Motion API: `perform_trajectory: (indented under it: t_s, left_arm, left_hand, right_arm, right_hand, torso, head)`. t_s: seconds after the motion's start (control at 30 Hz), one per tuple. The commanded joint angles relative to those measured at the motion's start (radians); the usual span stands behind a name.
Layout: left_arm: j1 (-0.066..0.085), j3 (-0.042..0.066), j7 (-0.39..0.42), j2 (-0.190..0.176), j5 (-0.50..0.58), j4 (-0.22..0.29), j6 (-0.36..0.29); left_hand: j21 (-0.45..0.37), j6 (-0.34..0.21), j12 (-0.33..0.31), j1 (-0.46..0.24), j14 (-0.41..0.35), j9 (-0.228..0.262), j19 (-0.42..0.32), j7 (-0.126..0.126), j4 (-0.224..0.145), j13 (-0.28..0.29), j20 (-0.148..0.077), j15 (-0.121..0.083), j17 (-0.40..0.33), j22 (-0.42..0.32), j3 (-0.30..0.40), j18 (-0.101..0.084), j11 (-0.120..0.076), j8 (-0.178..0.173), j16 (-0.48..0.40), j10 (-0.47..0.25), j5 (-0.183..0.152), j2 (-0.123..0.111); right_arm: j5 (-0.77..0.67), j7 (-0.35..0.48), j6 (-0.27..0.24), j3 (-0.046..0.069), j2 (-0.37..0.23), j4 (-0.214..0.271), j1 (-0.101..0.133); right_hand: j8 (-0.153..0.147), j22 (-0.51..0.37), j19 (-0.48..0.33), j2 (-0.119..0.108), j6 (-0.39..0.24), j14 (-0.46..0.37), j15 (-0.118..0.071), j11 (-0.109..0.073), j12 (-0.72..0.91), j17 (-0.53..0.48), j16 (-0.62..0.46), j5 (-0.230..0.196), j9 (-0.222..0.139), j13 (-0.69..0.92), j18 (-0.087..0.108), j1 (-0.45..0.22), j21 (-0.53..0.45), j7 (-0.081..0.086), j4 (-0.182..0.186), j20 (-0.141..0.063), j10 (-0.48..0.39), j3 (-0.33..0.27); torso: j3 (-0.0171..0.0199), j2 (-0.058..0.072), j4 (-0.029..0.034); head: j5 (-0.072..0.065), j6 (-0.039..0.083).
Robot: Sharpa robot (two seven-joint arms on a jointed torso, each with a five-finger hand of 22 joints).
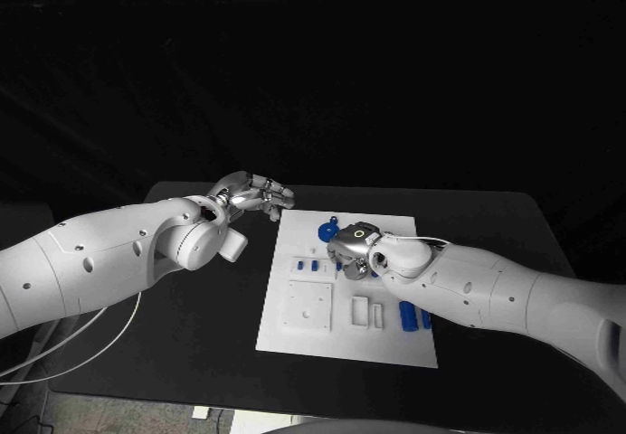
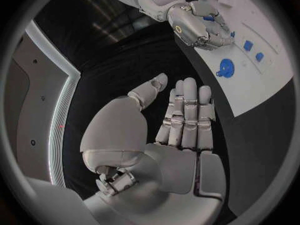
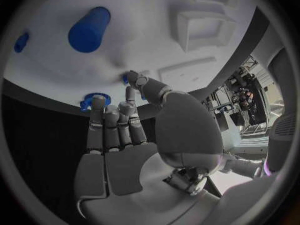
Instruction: Assemble the parts on the task board
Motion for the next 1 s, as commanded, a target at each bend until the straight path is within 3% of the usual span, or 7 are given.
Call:
perform_trajectory:
  t_s: [0.03,1.0]
  left_arm:
    - [0.001,0.001,0.007,0.003,0.002,0.001,0.004]
    - [0.001,0.001,0.005,0.005,0.000,0.000,0.004]
  left_hand:
    - [-0.004,-0.007,-0.003,0.004,0.002,0.002,-0.001,0.000,0.005,0.001,-0.012,0.004,0.002,0.002,0.002,0.020,0.003,-0.005,-0.007,-0.005,-0.002,0.008]
    - [-0.005,-0.008,-0.003,0.005,0.002,0.002,-0.001,0.001,0.005,0.001,-0.011,0.004,0.003,0.003,0.002,0.020,0.003,-0.005,-0.008,-0.005,-0.003,0.008]
  right_arm:
    - [-0.016,0.017,-0.003,-0.002,0.003,-0.003,-0.003]
    - [-0.023,0.003,0.032,-0.007,0.017,-0.042,-0.011]
  right_hand:
    - [0.004,0.000,-0.008,0.002,0.005,-0.006,0.003,0.003,0.007,0.001,0.006,-0.005,0.001,-0.001,0.013,0.006,0.003,-0.001,0.001,-0.002,0.004,-0.005]
    - [0.005,-0.002,-0.010,0.010,0.017,-0.008,0.003,0.001,0.006,-0.001,0.006,-0.006,0.004,-0.003,0.013,-0.007,0.001,-0.004,0.004,0.001,0.004,-0.025]
  torso:
    - [0.0000,-0.001,-0.0010]
    - [-0.0004,-0.001,-0.0021]
  head:
    - [0.001,0.000]
    - [0.001,-0.008]
